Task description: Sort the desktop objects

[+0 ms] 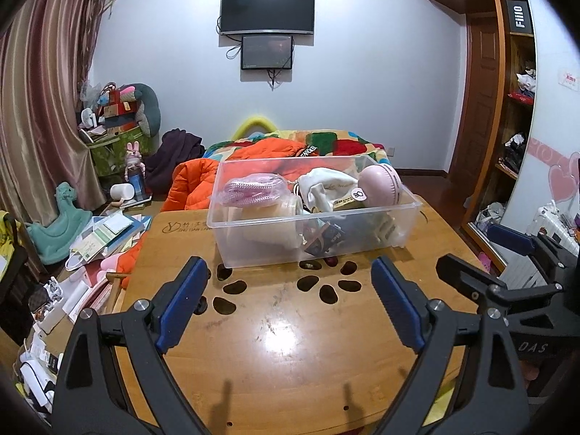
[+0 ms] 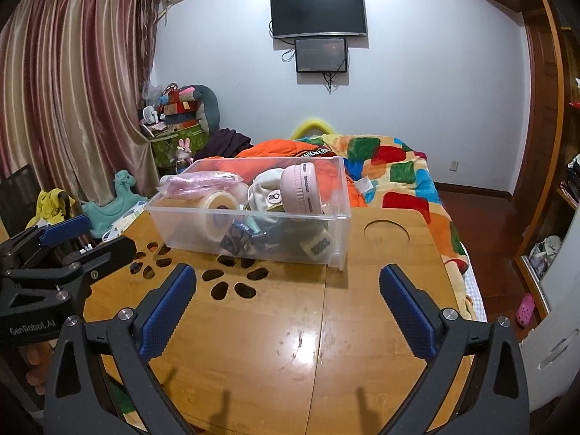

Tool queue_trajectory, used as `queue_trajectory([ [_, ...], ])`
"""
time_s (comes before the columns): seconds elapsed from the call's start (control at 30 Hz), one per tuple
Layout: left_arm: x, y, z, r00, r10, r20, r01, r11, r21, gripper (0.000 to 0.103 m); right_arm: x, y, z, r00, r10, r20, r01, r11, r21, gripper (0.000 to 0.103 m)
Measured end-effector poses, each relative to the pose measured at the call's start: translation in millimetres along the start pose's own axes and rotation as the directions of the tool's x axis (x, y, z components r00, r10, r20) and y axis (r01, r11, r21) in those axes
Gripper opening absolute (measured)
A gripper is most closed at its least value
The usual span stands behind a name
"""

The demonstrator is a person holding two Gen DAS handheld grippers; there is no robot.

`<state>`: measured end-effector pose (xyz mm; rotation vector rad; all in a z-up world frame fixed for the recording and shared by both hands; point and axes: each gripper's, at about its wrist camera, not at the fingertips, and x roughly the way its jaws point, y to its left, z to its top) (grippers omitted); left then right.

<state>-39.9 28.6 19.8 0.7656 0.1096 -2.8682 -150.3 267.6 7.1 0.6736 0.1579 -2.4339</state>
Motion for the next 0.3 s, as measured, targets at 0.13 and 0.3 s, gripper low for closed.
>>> queue_trajectory([
  [0.13,-4.3,-1.9,-4.7,1.000,0.006,0.008,-0.006,1.000,0.006,0.092,-3.0,2.3,-5.2,1.000,-0.011,0.000,0.011,1.000,-0.010,0.101],
  [0.3,-7.4,0.5,-7.4,1.000,-0.007,0.006,0.007,1.000,-0.006,0.092,-7.3,3.5,-8.1,1.000,-0.014,0.002,0.014,1.000,-0.013,0.101],
])
